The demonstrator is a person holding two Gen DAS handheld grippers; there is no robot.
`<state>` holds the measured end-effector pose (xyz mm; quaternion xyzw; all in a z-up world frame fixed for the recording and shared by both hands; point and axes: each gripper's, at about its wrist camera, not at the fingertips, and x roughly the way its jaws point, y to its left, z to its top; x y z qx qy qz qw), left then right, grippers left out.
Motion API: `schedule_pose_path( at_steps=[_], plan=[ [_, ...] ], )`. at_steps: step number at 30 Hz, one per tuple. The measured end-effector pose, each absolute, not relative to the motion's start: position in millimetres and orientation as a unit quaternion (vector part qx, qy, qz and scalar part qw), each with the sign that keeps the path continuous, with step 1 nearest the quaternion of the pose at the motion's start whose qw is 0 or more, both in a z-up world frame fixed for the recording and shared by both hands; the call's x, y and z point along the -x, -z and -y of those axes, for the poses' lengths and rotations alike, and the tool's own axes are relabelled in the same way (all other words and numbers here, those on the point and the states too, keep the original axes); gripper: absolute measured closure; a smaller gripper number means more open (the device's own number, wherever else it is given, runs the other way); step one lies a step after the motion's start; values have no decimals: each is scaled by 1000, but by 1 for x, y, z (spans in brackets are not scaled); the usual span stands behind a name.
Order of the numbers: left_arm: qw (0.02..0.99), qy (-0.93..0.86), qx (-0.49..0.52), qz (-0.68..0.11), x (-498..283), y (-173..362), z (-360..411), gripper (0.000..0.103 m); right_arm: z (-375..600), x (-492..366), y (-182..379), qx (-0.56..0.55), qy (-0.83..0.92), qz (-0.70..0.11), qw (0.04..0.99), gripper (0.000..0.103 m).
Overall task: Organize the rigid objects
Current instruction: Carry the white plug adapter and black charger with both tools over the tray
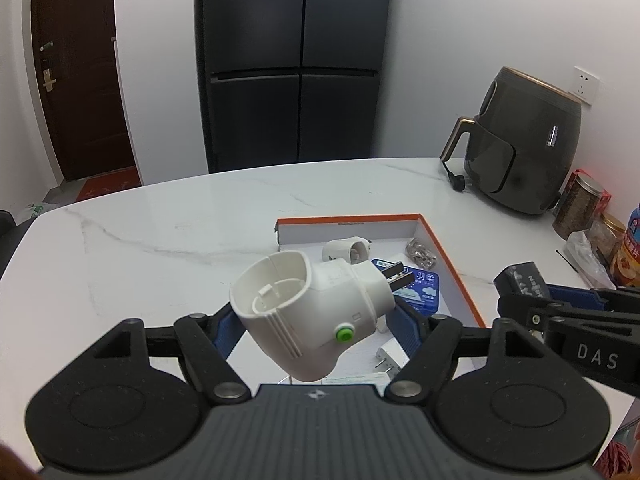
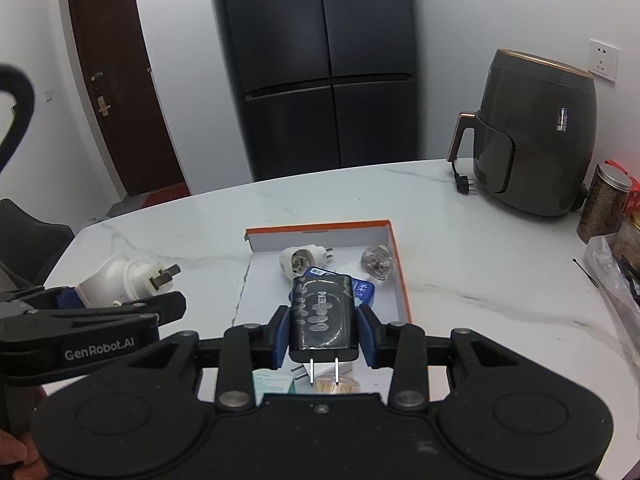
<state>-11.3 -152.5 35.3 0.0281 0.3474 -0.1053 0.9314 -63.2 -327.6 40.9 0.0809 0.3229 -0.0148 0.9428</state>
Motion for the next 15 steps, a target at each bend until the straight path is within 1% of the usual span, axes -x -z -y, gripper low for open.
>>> schedule_pose_path(
  at_steps=[15],
  plan=[
    [926,117,-30,-357,8,-27,167,27,344,63,-35,-87,29,-329,940,59]
  ],
)
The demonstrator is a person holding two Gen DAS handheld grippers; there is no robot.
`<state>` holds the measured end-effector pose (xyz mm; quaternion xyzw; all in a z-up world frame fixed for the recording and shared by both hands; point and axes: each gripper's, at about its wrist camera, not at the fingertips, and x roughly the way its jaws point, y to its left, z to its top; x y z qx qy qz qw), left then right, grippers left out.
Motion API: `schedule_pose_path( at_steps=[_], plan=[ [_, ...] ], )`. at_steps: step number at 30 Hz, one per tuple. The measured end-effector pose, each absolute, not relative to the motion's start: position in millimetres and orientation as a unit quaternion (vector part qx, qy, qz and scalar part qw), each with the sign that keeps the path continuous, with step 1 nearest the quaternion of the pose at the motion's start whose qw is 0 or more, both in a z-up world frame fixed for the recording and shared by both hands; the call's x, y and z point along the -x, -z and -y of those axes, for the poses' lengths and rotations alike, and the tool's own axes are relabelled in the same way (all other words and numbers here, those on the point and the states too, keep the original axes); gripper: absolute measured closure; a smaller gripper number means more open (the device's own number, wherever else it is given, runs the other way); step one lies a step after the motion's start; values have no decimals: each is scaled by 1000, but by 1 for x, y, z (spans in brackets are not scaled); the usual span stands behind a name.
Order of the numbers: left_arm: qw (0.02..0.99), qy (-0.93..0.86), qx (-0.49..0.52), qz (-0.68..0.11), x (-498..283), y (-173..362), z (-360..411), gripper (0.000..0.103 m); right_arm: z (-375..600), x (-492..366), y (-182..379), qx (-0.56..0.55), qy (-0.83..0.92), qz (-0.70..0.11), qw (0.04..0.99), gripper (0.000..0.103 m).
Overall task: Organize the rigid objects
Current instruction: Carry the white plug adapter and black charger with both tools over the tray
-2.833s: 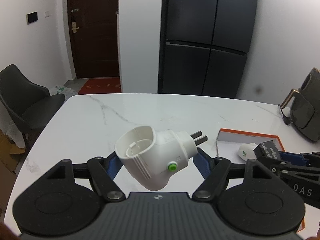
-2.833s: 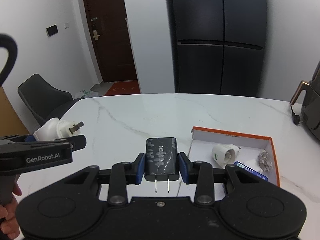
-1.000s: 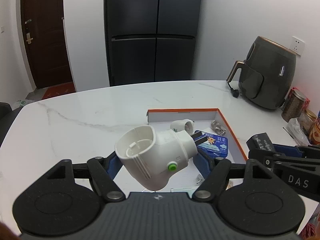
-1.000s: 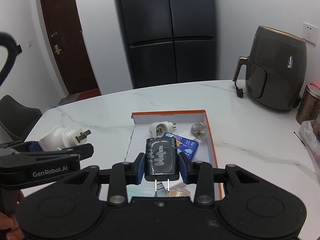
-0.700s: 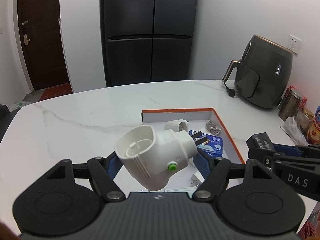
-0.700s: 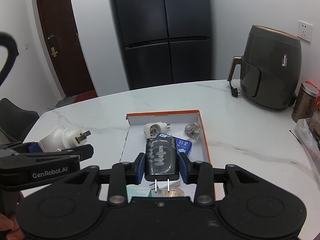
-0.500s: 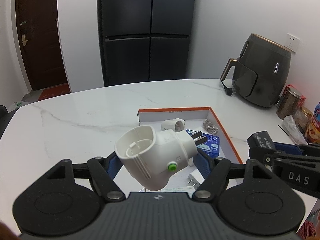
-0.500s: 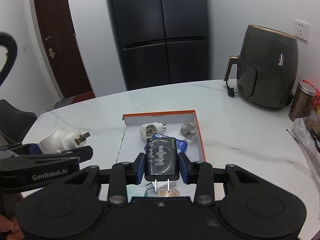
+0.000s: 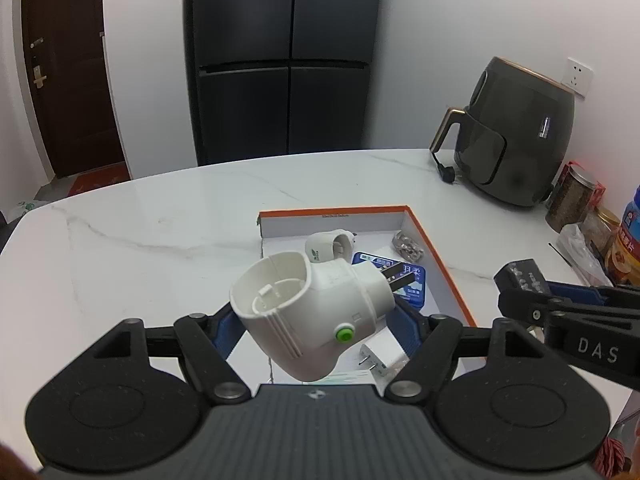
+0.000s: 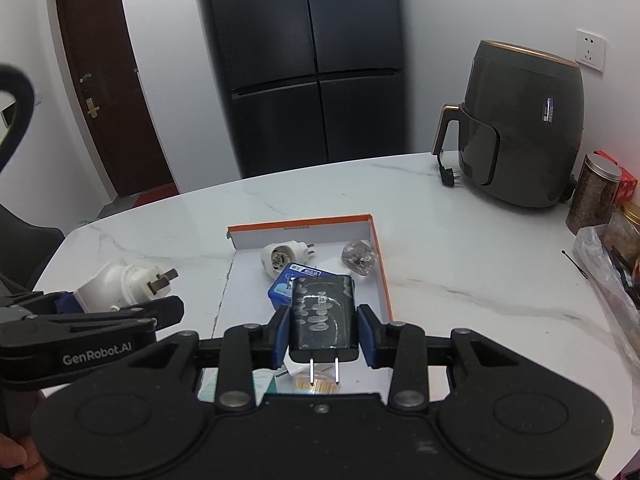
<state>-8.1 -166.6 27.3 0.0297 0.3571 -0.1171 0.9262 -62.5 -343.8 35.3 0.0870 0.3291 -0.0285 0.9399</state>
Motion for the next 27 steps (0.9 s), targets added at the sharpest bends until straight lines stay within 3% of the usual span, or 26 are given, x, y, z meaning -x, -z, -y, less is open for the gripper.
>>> schedule_pose_path(
  at_steps=[27],
  plan=[
    [916,126,-34,-381,-6,-10,192,27,353,47,-31,-84,21,-335,938,59]
  ],
)
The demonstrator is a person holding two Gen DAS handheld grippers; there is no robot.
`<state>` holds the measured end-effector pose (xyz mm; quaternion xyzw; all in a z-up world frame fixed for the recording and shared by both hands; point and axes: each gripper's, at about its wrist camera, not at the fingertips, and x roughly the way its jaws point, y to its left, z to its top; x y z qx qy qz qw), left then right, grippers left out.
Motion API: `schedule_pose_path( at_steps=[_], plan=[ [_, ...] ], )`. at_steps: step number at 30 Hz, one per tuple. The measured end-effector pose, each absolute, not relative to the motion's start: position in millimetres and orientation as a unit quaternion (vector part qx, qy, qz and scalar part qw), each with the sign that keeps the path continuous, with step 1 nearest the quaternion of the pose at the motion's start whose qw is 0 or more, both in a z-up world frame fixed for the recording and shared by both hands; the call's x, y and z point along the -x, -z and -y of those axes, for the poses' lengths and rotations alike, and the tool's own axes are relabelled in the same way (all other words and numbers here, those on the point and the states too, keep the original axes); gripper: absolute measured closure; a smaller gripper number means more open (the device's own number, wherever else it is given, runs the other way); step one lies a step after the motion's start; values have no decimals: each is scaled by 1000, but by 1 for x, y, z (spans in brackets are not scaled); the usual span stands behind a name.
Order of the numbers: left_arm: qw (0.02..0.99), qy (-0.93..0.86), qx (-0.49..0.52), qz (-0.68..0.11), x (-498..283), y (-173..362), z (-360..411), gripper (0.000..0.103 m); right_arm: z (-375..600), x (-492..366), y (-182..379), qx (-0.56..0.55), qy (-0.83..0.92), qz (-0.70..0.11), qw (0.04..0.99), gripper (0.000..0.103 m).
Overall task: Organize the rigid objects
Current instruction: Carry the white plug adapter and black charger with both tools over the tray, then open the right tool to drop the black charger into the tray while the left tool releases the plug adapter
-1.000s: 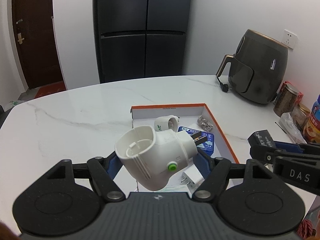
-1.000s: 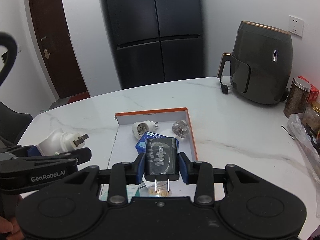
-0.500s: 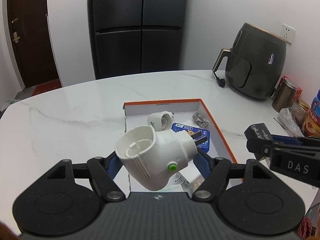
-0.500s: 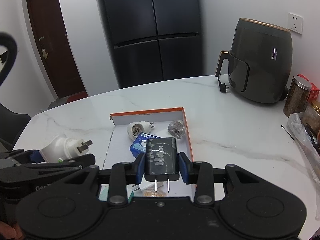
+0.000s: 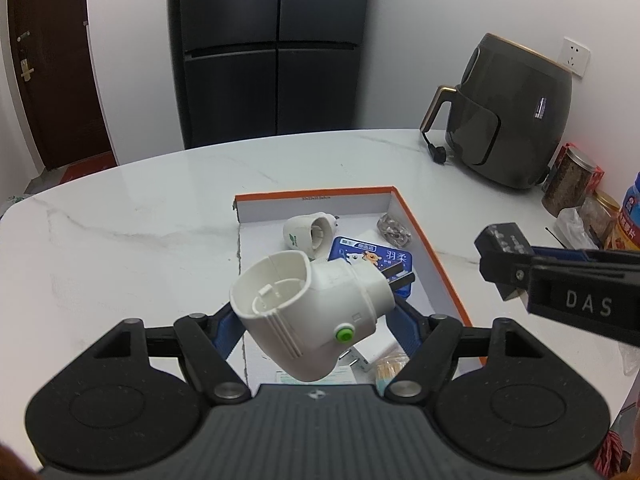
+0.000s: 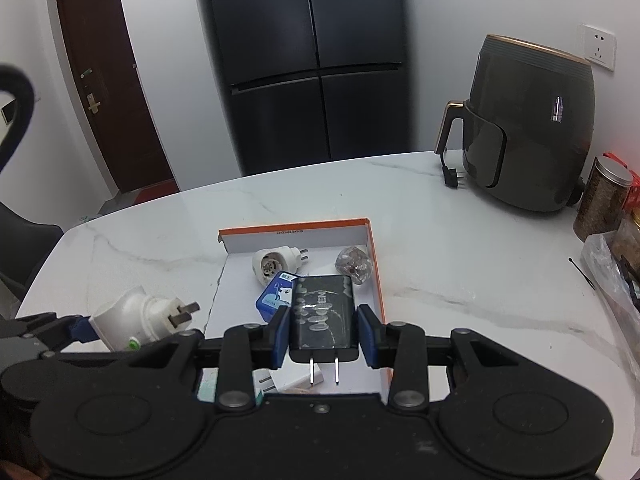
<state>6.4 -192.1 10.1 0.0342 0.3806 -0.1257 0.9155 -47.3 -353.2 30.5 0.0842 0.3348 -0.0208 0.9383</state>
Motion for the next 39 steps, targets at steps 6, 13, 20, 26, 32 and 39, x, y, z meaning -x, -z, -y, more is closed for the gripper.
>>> schedule_pose_path(
  at_steps=[6,13,20,26,32,39],
  plan=[
    [912,128,-35,-388,-9,-4,199,27,355,43,-27,-83,17,-339,937,59],
    [908,130,-34,-397,-16,3,206,27,359,33,-23,-82,14,-346,934,59],
    [902,140,-37,-406,-22,12,219,27,364,24,-18,-82,12,-352,932,59],
    [897,152,-37,-414,-27,18,227,27,368,14,-15,-82,9,-358,930,59],
    [893,157,-38,-421,-32,23,232,27,371,-6,-12,-79,0,-365,928,59],
    [890,159,-37,-425,-37,28,234,27,368,-38,-7,-65,-14,-371,926,59]
  ],
)
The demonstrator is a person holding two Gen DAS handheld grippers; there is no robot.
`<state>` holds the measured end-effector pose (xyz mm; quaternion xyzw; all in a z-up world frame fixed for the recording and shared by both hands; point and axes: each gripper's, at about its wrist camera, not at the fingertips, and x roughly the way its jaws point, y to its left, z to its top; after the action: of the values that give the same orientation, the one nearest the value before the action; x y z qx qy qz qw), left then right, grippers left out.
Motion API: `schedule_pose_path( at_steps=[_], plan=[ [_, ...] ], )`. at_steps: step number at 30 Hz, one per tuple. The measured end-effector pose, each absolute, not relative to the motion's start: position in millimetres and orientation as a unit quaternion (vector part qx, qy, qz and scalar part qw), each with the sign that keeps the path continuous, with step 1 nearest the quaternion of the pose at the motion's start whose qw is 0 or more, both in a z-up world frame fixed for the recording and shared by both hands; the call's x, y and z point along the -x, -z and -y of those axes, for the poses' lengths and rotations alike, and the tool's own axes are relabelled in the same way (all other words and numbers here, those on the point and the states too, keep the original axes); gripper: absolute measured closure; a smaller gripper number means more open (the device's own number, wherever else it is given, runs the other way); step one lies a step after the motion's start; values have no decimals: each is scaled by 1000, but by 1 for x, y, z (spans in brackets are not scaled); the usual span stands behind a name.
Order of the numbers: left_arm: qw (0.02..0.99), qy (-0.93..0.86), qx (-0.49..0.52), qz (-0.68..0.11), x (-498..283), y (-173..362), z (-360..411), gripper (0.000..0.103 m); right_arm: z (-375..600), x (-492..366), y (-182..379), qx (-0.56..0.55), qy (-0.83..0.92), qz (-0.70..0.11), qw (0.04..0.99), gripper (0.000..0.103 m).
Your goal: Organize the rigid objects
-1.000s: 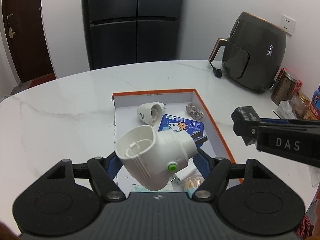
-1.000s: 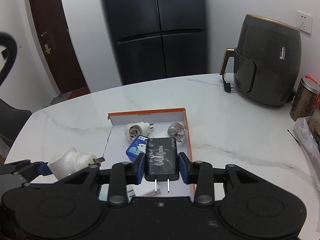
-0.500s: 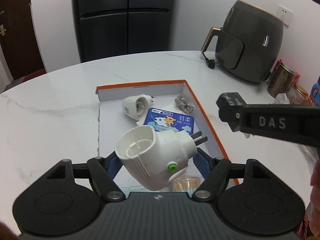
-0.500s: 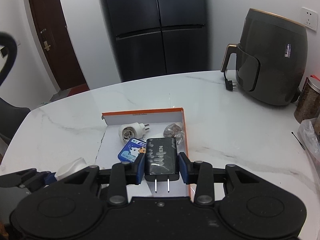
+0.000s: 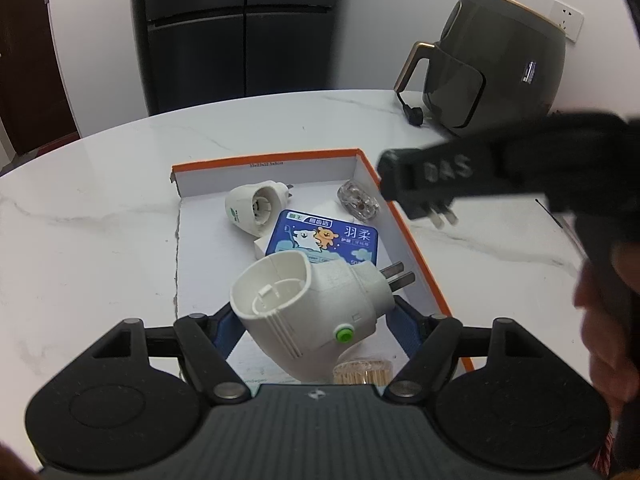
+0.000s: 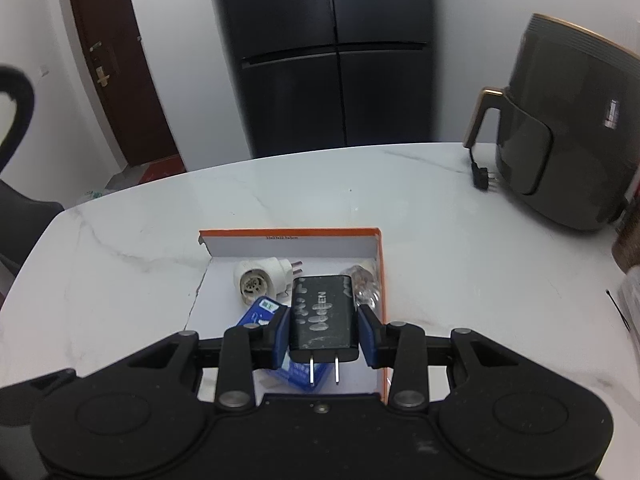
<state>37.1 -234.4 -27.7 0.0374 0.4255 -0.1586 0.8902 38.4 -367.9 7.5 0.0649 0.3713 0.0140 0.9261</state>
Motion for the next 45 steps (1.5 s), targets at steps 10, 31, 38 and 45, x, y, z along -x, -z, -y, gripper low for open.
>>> schedule_pose_path(
  at_steps=[10,31,38,45],
  plan=[
    [885,164,-30,-436,-43,33,237,27,368,-71,-9,-58,-21,-346,936,45],
    [890,153,-52,-426,-21,24,252,4,397,31,-26,-79,45,-319,943,37],
    [900,87,-39,-425,-3,0,228,0,392,61,-33,-83,47,-317,943,33],
    [895,56,-34,-440,23,-7,210,0,390,92,-25,-82,39,-333,939,31]
  ],
)
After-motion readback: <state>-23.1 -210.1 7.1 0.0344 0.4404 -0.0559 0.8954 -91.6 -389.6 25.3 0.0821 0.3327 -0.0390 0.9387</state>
